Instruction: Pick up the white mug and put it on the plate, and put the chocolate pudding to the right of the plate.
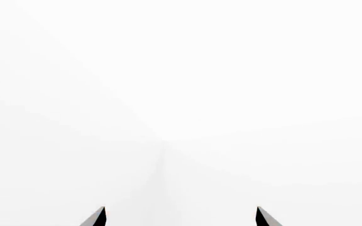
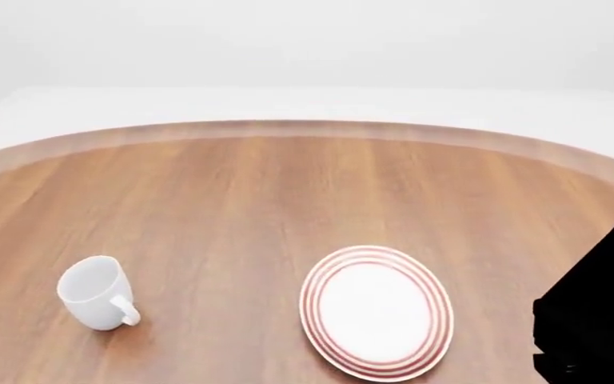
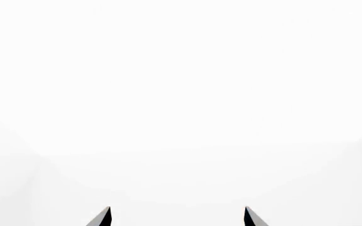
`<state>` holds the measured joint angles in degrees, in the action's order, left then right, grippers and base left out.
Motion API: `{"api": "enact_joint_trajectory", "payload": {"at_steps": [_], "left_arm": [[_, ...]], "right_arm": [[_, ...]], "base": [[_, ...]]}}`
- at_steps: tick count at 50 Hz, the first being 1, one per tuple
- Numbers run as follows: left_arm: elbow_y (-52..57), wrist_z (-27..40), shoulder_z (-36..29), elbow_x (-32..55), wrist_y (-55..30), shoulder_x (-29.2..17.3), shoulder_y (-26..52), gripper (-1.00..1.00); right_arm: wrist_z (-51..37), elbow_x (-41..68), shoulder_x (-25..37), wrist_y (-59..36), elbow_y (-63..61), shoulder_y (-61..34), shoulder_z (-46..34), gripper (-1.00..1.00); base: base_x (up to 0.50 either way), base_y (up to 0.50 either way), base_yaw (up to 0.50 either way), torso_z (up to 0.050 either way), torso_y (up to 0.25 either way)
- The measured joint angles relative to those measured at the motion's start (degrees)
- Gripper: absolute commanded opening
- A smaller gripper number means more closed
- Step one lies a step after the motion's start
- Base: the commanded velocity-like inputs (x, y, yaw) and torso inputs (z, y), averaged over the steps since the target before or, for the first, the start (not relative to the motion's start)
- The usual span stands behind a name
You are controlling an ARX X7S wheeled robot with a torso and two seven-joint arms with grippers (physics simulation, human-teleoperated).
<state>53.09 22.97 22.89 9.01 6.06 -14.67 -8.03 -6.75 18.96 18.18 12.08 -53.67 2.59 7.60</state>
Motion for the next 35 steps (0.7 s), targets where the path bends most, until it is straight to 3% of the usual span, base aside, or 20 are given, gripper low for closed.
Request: {"api": "enact_joint_trajectory", "payload": {"at_steps": [25,35], "left_arm": [[-0.6,0.8,-0.9,-0.7,-0.6,-0.7,-0.2,1.0],[-0.6,1.3,-1.5,-1.9,-2.0,-1.0,-0.1,1.0]], "right_arm": [[-1.4,0.3,0.5,-0.1,0.7,-0.2,-0.2,1.0],[-1.7,0.3,0.8,0.0,0.7,-0.1,-0.5,1.0]], "base": [[0.0,0.02,0.0,0.0,0.0],[0.0,0.0,0.0,0.0,-0.25]]}}
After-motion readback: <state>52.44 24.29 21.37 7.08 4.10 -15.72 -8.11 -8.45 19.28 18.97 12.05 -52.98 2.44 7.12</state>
